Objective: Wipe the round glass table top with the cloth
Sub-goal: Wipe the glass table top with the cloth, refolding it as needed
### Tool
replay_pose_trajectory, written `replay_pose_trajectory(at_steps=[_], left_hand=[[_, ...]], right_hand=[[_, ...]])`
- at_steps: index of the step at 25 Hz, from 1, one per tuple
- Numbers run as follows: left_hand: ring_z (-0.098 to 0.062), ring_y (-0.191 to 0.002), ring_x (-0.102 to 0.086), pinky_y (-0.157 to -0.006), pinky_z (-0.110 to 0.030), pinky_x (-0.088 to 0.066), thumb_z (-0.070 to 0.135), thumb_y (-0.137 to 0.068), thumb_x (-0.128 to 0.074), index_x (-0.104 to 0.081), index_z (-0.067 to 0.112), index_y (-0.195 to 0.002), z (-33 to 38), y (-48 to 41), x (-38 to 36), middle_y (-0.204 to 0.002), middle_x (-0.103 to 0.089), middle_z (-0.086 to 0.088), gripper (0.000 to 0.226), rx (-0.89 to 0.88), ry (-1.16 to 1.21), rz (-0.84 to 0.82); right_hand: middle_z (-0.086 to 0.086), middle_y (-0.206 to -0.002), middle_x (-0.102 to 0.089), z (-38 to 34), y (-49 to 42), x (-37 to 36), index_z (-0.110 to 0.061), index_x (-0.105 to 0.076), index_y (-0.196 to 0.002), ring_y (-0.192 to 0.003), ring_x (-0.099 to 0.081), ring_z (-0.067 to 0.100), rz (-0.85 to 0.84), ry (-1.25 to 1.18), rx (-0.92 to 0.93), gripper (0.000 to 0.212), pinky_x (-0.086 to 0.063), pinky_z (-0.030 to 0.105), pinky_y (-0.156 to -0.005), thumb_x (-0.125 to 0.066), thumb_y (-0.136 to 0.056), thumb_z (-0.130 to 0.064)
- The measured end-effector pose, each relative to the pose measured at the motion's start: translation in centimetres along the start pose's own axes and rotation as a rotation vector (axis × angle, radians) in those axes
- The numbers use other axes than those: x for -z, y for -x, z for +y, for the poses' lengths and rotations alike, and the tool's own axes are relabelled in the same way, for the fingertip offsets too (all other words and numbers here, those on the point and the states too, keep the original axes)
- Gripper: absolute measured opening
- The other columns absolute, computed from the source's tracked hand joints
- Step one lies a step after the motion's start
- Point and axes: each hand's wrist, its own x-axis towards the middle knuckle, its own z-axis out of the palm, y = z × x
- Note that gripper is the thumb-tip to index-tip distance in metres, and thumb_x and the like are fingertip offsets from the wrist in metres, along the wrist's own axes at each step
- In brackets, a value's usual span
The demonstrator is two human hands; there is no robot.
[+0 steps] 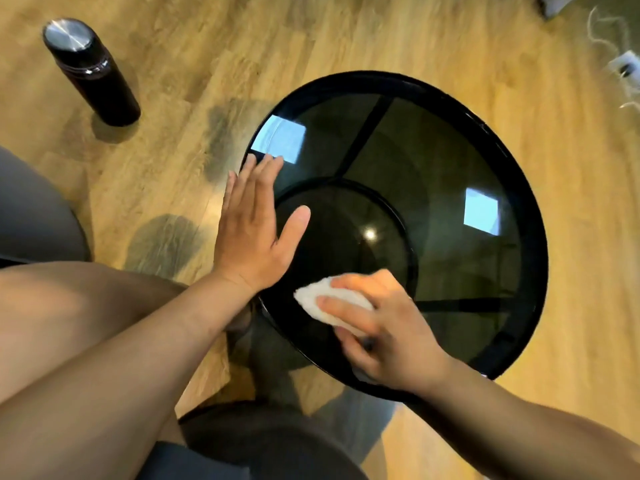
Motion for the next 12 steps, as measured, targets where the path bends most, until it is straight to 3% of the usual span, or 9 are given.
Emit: replay_pose_trajectory(at_steps=[5,8,10,12], left_hand=[[-0.030,-0.151,-0.018,-0.124,-0.036,0.001,0.047,-0.096,-0.040,-0.030,0.009,-0.148,0.0,0.0,-0.1,-0.157,-0.034,-0.014,0.065,-0.042,-0.045,-0.022],[-0.029,-0.151,-0.020,-0.123,-0.033,0.001,0.047,-0.095,-0.040,-0.032,0.009,-0.147,-0.2,-0.2,-0.2,-0.157,-0.035,-0.013,0.065,-0.019,-0.027,-0.005],[-0.028,-0.151,-0.020,-0.123,-0.031,0.000,0.048,-0.095,-0.039,-0.033,0.009,-0.147,-0.2,-0.3,-0.2,-0.157,-0.035,-0.012,0.066,-0.006,-0.008,-0.003],[-0.026,-0.151,-0.019,-0.123,-0.031,-0.003,0.047,-0.095,-0.039,-0.033,0.009,-0.148,-0.3,-0.2,-0.2,-0.157,-0.035,-0.011,0.065,0.010,0.011,0.001]], right_hand=[[0.013,-0.124,-0.058,10.6,8.9,4.8,-0.024,-0.066,-0.121,-0.107,-0.056,0.038,0.132,0.215,-0.405,0.035,-0.048,0.047,-0.086,-0.050,-0.090,-0.027],[0.013,-0.117,-0.058,16.6,5.7,5.6,-0.020,-0.069,-0.113,-0.107,-0.056,0.032,0.266,0.285,-0.588,0.033,-0.048,0.043,-0.091,-0.049,-0.088,-0.028],[0.011,-0.108,-0.062,21.1,1.6,5.9,-0.027,-0.068,-0.107,-0.100,-0.060,0.030,0.409,0.308,-0.838,0.035,-0.051,0.042,-0.090,-0.045,-0.085,-0.040],[0.010,-0.110,-0.062,23.3,-2.4,6.2,-0.033,-0.067,-0.105,-0.101,-0.061,0.032,0.571,0.162,-1.112,0.040,-0.049,0.042,-0.095,-0.039,-0.079,-0.048]])
